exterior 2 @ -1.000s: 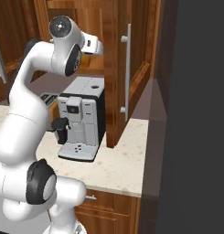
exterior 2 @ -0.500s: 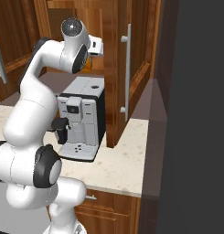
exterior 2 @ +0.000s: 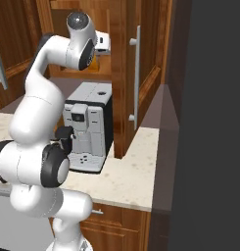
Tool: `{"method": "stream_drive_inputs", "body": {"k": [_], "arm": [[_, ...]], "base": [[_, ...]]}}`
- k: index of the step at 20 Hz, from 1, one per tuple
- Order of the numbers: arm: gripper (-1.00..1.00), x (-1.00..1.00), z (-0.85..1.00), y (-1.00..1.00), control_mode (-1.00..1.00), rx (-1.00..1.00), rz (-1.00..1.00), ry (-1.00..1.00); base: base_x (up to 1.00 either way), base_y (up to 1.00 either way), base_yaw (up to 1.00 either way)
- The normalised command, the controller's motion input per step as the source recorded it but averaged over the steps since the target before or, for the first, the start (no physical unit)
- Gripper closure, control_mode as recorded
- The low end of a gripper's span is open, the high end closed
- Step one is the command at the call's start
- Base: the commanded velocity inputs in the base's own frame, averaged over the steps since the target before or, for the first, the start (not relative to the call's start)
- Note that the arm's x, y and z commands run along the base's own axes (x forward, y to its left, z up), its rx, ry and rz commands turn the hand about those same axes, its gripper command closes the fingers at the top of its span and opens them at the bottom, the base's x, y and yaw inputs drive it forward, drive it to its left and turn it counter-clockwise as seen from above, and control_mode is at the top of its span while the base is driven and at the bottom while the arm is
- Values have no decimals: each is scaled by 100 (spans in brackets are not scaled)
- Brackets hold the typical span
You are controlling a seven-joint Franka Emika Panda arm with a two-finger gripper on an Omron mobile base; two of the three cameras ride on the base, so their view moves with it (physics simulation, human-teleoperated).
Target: Sort all alcoholic drinks to one cabinet, and non-alcoholic drinks to the other.
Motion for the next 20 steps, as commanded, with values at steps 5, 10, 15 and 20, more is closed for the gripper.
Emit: {"method": "stream_drive_inputs", "body": {"k": [5, 10, 15, 20], "arm": [[100, 14, -5, 9, -100, -5, 1, -1], [100, 1, -17, 2, -100, -3, 2, -4], [100, 0, 0, 0, -100, -2, 0, -10], [100, 21, -2, 0, -100, -1, 0, -5]], "base": [[0, 0, 0], [0, 0, 0], [0, 0, 0], [0, 0, 0]]}}
